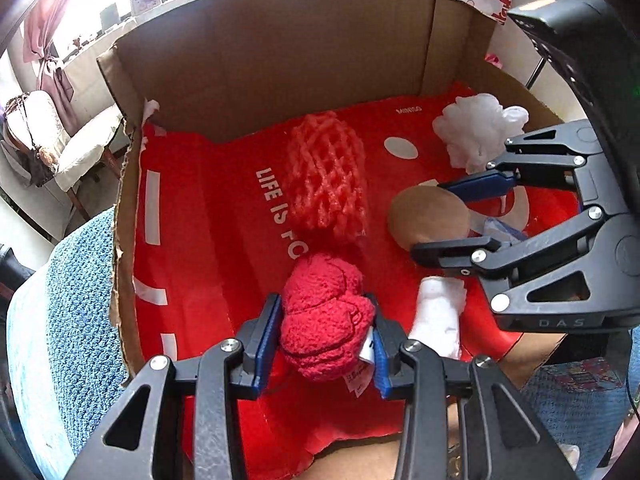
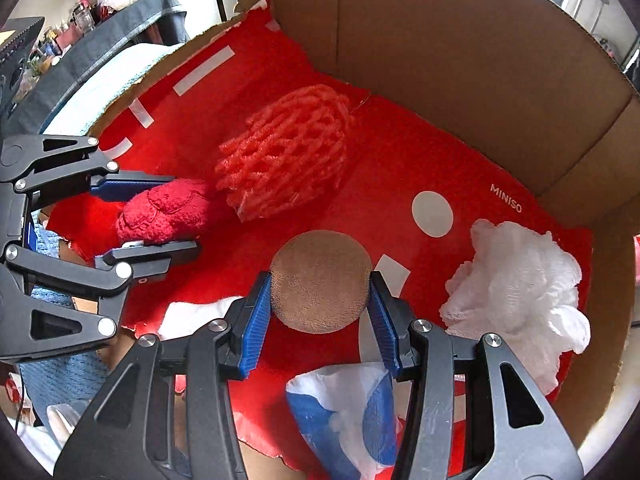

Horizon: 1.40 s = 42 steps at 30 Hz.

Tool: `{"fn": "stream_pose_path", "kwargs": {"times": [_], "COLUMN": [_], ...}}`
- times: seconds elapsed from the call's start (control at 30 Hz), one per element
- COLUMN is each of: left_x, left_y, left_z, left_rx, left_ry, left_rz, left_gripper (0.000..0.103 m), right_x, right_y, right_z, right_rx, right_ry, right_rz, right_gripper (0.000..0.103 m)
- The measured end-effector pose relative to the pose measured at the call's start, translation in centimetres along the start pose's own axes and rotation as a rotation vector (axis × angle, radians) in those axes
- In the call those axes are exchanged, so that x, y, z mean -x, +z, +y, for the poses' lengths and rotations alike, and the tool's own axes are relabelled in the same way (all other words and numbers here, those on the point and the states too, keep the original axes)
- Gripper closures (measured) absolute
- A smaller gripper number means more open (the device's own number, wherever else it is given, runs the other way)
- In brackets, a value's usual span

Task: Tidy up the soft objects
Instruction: 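Carry the brown pad and red knitted ball with both tools into the box, then open both tools to drop the pad and knitted ball in the box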

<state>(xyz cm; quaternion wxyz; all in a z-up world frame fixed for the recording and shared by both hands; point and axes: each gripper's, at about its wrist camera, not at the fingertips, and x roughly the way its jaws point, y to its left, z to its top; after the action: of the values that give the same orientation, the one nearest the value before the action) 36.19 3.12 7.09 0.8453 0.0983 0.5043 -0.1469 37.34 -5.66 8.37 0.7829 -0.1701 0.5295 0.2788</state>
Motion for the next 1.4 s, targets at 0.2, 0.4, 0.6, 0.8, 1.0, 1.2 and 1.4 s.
{"fn": "stream_pose_path", "kwargs": {"times": [0.2, 0.4, 0.6, 0.8, 1.0, 1.2, 1.4], "left_x": [-0.8, -1.2, -1.4, -1.5, -0.8, 0.3, 2.5], "left_y": [0.4, 0.5, 0.6, 0.7, 0.6, 0.1, -0.6], "left_z": [-0.9, -1.3, -1.8, -2.0, -2.1, -2.4, -2.3], "left_rx": [-0.014, -0.025, -0.024, -0.023, -0.012, -0.009, 0.029], "left_ry": [0.007, 0.005, 0.002, -0.003, -0.01, -0.001, 0.01], "left_rz": [0.009, 0.022, 0.021, 0.016, 0.0, -0.024, -0.067], "left_gripper": [0.061, 0.056, 0.05, 0.044, 0.038, 0.033, 0.026], "right_x": [-0.1, 0.0, -0.3, -0.6, -0.3, -0.3, 1.2], "right_y": [0.1, 0.1, 0.5, 0.9, 1.0, 0.7, 0.3], "right_z": [-0.1, -0.1, 0.0, 0.2, 0.4, 0.4, 0.5], "right_rx": [0.004, 0.009, 0.012, 0.013, 0.006, 0.003, -0.013], "right_ry": [-0.014, -0.01, -0.008, -0.008, -0.002, -0.008, 0.004], "right_rz": [-0.002, 0.011, 0.02, 0.022, 0.012, 0.012, -0.022], "right_gripper": [0.056, 0.055, 0.053, 0.052, 0.047, 0.046, 0.046]}}
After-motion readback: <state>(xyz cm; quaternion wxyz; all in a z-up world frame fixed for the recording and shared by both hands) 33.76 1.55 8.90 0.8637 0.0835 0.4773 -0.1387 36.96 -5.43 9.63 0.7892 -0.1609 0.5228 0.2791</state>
